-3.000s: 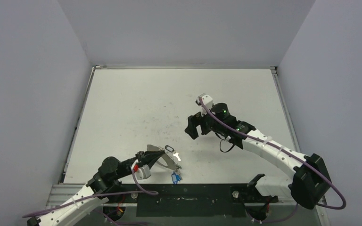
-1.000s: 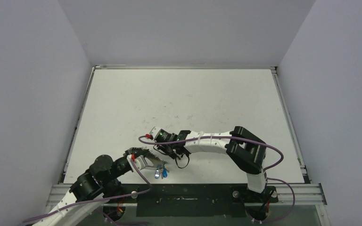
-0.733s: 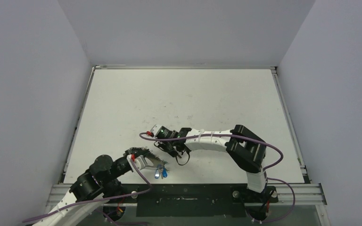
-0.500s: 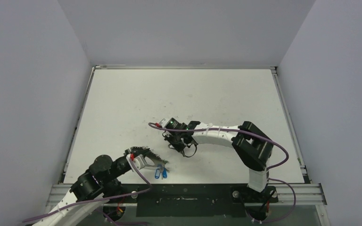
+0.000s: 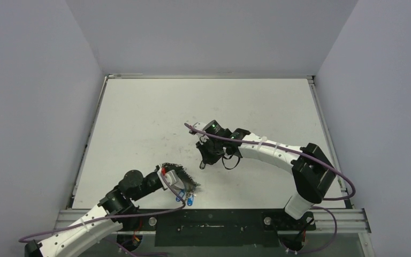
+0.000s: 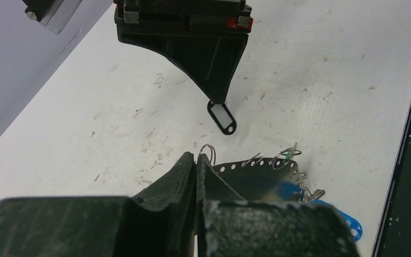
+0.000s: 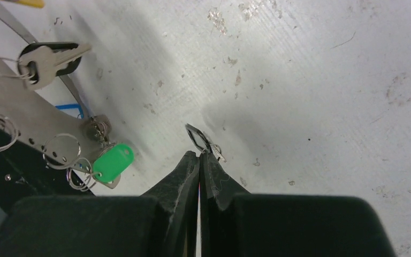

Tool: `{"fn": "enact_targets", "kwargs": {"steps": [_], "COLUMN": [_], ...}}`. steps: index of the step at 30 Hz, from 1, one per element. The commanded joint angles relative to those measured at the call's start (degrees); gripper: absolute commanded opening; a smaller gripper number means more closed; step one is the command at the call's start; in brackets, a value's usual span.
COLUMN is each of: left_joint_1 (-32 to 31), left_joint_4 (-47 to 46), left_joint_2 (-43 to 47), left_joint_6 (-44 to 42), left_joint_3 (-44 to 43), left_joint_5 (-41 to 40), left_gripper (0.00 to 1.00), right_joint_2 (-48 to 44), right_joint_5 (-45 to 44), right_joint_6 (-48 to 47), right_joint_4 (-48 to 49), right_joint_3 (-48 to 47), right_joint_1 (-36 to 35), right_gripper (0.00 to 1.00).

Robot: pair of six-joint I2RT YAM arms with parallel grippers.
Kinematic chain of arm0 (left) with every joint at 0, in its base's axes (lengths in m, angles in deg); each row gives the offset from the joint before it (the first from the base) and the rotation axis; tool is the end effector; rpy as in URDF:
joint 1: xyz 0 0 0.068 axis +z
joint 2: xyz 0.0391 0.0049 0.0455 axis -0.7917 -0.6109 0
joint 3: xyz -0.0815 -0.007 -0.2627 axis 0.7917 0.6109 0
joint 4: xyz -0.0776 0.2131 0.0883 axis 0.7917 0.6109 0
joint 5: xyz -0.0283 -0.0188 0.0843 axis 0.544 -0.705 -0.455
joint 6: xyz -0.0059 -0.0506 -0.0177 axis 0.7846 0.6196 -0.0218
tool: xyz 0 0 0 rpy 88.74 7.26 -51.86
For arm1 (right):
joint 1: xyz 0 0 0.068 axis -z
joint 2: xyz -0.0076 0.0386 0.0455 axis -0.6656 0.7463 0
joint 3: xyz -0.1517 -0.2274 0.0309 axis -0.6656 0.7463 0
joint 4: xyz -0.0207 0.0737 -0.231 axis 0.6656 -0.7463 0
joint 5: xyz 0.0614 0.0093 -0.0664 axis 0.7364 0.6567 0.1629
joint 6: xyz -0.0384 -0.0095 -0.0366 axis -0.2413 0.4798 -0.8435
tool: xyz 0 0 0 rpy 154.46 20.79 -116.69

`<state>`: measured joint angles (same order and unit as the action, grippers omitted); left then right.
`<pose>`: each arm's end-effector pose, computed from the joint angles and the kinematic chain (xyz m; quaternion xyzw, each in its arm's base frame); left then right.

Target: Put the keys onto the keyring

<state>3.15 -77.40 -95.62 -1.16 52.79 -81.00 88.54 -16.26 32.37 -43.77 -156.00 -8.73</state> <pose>0.0627 -0.0799 0.2059 0.4686 0.5917 -0.2080 0.6222 0.2027 0.2600 0.2305 -0.3738 0.8747 0.2479 0.1837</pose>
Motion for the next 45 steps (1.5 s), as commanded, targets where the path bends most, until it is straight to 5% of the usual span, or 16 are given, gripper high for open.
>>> {"fn": "enact_targets", "kwargs": {"steps": [1, 19, 45], "left_joint_1": [-0.2, -0.3, -0.3], "left_joint_4": [-16.9, -29.5, -30.9], "left_joint_2": [-6.2, -15.5, -16.5], "left_joint_6": [1.8, 2.6, 2.9], "left_joint_3": [1.4, 3.0, 2.9], "left_joint_5": [3.1, 4.1, 6.6], "left_gripper": [0.00, 0.00, 0.00], "right_joint_2": [-4.8, -13.6, -9.3], "right_joint_5": [4.9, 23.1, 22.0], "right_joint_6": [-1.1, -4.1, -1.9], "right_joint_4": [-0.1, 4.1, 6.3], "right_joint_3": [2.2, 5.5, -1.2], "right_joint_1": [1.6, 2.4, -2.6], "right_gripper": [0.00, 0.00, 0.00]}}
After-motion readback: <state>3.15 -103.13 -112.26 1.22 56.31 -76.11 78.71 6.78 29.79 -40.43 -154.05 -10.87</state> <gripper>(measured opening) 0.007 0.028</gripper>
